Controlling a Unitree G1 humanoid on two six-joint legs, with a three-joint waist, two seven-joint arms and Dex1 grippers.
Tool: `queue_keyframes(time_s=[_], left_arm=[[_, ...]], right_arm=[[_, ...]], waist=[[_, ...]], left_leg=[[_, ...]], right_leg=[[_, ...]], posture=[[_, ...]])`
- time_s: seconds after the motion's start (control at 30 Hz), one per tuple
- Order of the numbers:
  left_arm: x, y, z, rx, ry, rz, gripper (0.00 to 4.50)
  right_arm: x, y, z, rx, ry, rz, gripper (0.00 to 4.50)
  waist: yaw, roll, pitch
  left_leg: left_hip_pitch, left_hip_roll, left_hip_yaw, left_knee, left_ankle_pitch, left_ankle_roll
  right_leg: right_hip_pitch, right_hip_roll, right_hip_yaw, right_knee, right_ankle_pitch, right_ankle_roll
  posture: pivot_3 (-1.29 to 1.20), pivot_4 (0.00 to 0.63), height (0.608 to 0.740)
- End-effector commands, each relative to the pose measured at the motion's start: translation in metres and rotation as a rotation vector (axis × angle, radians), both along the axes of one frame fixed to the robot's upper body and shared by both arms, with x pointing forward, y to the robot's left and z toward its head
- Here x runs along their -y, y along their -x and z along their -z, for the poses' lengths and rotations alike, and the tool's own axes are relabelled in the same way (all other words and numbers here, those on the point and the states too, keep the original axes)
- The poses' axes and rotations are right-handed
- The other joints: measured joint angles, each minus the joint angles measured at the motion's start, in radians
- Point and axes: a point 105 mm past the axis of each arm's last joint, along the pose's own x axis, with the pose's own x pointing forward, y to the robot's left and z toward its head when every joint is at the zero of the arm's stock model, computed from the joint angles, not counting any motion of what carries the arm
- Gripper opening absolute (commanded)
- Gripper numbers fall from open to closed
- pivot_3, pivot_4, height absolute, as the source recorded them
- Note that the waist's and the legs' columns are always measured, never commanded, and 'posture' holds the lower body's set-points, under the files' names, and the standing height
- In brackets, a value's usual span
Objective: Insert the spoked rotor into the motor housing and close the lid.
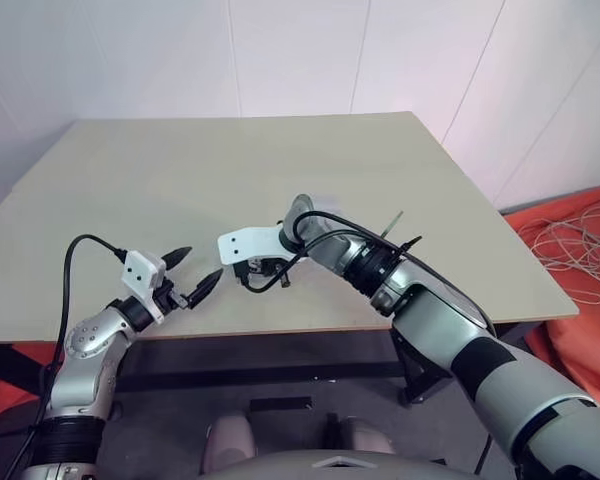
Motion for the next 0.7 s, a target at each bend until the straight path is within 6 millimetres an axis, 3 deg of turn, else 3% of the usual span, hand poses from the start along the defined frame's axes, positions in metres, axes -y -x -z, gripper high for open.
queue_keyframes(time_s=[0.03,0.47,0.7], left_arm=[[0.005,-0.003,-0.015,0.059,-0.005,0.018,4.5],[0.005,-0.007,-0.016,0.059,-0.008,0.022,4.5],[0.009,-0.01,-0.015,0.061,-0.002,0.029,4.5]], right_arm=[[0.01,-0.013,-0.017,0.098,0.04,-0.001,0.0],[0.044,-0.023,-0.039,0.172,0.142,-0.048,0.0],[0.038,-0.012,-0.021,0.105,0.141,-0.062,0.0]], waist=[[0.002,0.0,0.0],[0.003,0.0,0.0],[-0.005,0.0,0.0]], left_leg=[[0.0,0.0,0.0,0.0,0.0,0.0],[-0.008,0.0,0.002,0.0,0.0,0.0],[-0.008,0.002,0.002,0.0,0.0,0.0]], right_leg=[[0.0,0.0,0.0,0.0,0.0,0.0],[-0.005,0.0,0.0,0.0,0.004,-0.006],[-0.007,0.001,0.0,0.0,0.004,-0.006]], posture=[[0.0,0.0,0.74],[0.0,0.0,0.74],[0.0,0.0,0.74]])
